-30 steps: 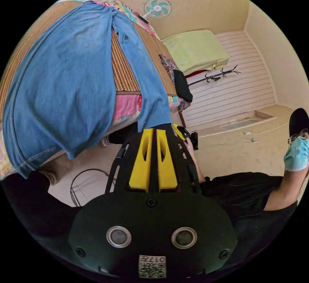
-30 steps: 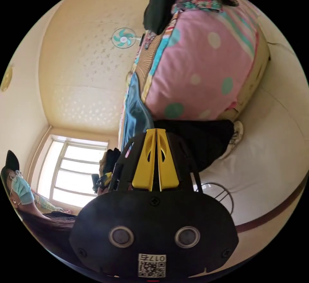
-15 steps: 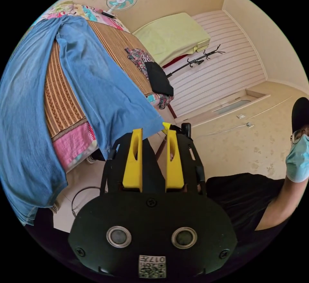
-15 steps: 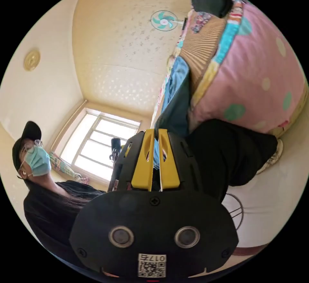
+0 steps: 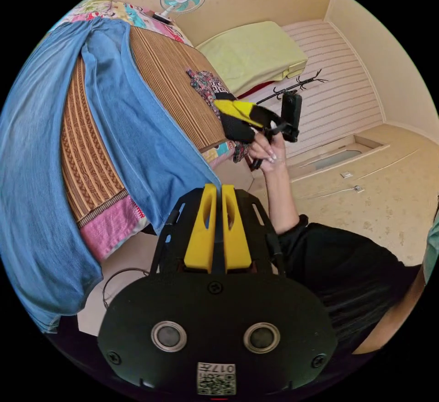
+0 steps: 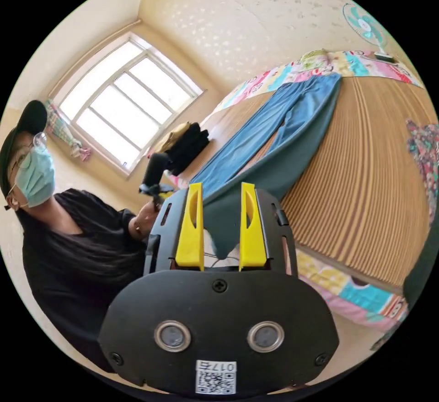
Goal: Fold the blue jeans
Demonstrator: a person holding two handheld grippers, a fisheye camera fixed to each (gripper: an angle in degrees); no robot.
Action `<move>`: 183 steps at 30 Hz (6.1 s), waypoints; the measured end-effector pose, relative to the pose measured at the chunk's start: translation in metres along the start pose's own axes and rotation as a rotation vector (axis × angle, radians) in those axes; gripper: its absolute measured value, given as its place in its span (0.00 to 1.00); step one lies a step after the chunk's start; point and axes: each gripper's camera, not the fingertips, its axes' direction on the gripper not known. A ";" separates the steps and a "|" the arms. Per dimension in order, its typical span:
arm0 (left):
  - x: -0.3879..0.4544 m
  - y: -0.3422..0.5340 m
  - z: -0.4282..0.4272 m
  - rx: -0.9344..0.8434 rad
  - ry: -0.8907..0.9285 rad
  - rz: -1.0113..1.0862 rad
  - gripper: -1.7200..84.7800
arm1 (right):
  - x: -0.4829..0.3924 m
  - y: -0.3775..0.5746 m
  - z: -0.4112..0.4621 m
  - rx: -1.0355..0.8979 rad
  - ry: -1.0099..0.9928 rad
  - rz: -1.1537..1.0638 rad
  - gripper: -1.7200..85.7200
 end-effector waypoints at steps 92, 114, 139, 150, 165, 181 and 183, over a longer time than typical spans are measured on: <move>-0.016 -0.016 -0.205 0.344 -0.394 -0.293 0.11 | 0.089 0.039 0.350 -0.063 0.390 0.307 0.07; -0.041 -0.018 -0.204 0.300 -0.103 -0.323 0.14 | 0.095 0.025 0.215 0.065 0.218 0.385 0.13; -0.016 0.005 -0.181 0.277 -0.133 -0.299 0.15 | 0.026 -0.007 0.234 -0.093 0.281 0.316 0.11; -0.030 -0.017 -0.123 0.209 -0.229 -0.350 0.06 | 0.072 -0.047 0.263 -0.105 0.124 0.382 0.06; -0.020 0.017 -0.077 0.266 -0.194 -0.287 0.14 | 0.041 -0.056 0.265 -0.046 0.065 0.348 0.16; 0.049 0.094 -0.066 0.391 0.148 -0.120 0.02 | -0.059 -0.043 0.235 0.100 -0.210 0.234 0.06; 0.095 0.110 -0.094 0.478 0.249 0.023 0.01 | -0.102 -0.045 0.191 0.184 -0.325 0.107 0.05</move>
